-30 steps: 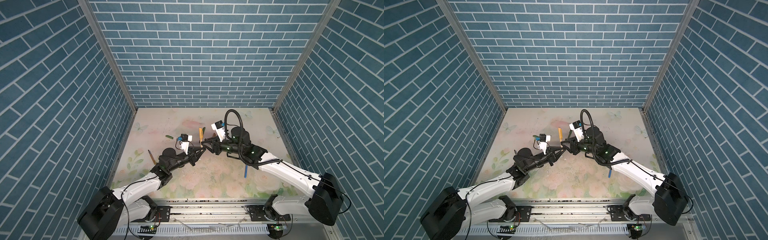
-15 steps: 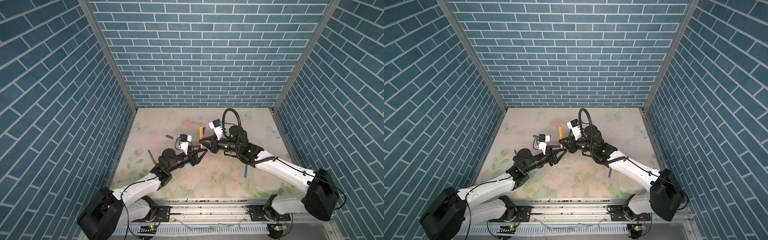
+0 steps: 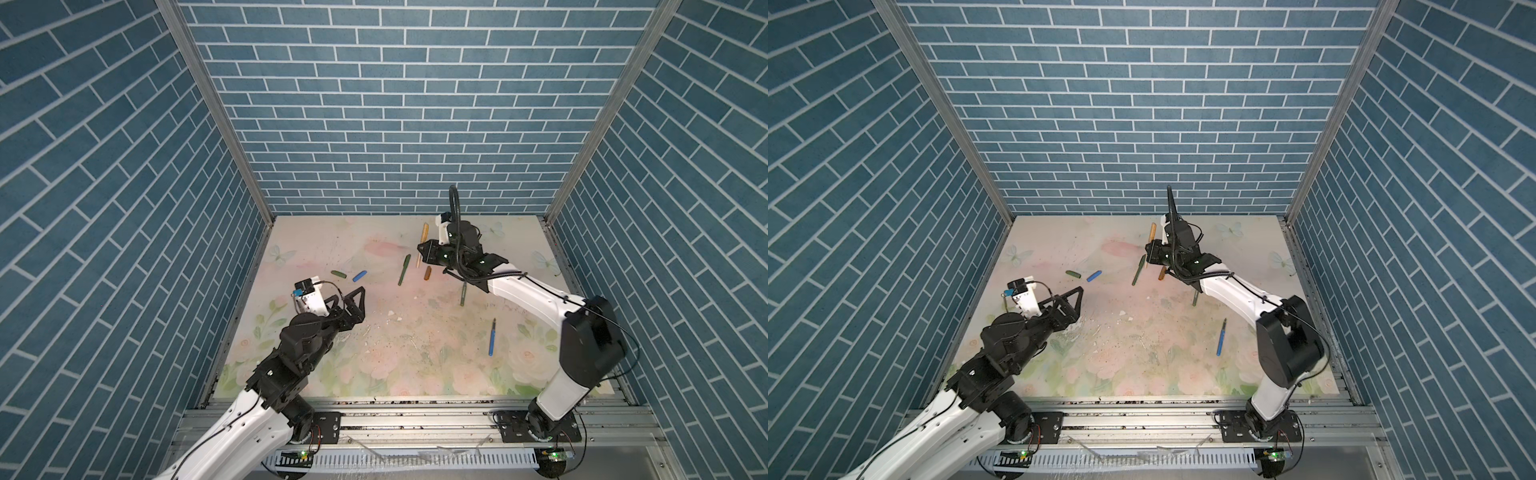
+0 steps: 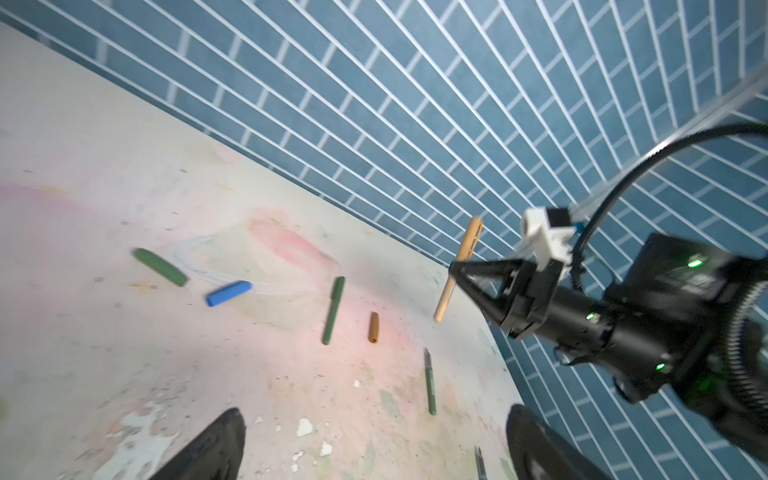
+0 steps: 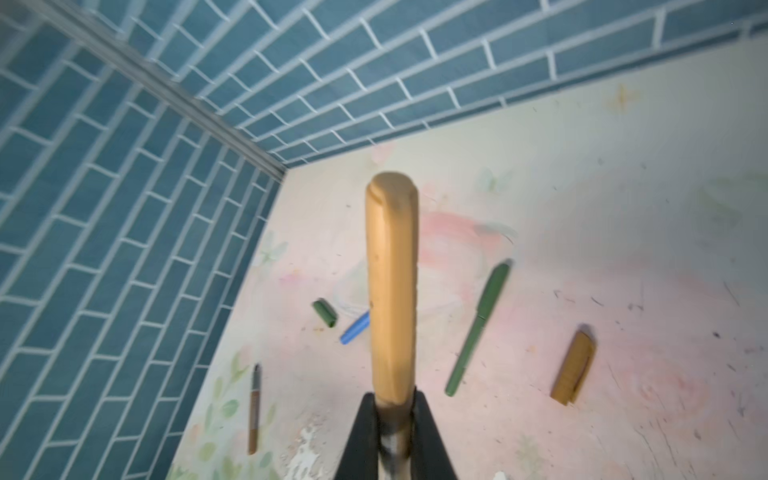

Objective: Insert the pens into the pen caps
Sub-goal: 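Set the capped tan pen down with the right gripper while the left moves off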

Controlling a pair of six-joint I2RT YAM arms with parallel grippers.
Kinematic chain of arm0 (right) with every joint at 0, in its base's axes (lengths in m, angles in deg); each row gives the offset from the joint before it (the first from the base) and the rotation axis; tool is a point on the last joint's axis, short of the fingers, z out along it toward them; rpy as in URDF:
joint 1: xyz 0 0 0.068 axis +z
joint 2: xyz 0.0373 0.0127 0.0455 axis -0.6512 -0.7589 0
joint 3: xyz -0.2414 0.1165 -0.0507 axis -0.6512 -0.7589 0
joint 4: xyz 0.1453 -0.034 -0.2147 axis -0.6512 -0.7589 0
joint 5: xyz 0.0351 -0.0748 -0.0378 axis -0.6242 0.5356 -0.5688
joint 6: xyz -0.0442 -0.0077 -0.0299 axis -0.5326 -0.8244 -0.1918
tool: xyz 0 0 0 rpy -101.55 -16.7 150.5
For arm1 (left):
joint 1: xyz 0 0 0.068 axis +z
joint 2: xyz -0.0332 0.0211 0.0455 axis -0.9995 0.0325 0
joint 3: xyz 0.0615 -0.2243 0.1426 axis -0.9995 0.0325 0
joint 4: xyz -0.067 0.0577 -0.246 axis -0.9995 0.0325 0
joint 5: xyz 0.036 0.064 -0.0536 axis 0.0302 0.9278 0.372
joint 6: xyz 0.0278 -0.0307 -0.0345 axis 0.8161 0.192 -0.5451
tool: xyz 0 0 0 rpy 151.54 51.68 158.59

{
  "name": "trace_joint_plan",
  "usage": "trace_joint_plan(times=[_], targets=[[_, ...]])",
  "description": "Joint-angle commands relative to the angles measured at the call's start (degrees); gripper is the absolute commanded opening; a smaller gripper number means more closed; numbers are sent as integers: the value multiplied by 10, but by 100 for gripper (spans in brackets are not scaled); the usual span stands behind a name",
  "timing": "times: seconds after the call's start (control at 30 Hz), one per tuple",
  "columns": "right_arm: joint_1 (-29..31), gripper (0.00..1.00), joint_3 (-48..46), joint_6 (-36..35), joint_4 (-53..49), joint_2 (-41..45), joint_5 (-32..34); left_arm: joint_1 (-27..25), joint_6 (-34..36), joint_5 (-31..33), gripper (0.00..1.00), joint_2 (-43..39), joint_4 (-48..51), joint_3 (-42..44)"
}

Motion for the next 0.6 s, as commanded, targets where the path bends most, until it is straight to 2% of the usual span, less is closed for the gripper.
trace_joint_plan(times=[0.0, 0.2, 0.4, 0.53, 0.57], targets=[[-6, 12, 51, 44, -60, -80, 16, 7, 4, 74, 100, -13, 171, -36], [-12, 14, 116, 79, -70, -187, 19, 11, 11, 66, 100, -12, 202, -51], [-14, 19, 152, 88, -90, -238, 37, 12, 9, 67, 99, -14, 189, -33], [-16, 22, 178, 85, -105, -273, 30, 13, 9, 66, 99, -16, 181, -29], [-16, 24, 181, 87, -109, -277, 11, 13, 10, 64, 100, -15, 181, -28]])
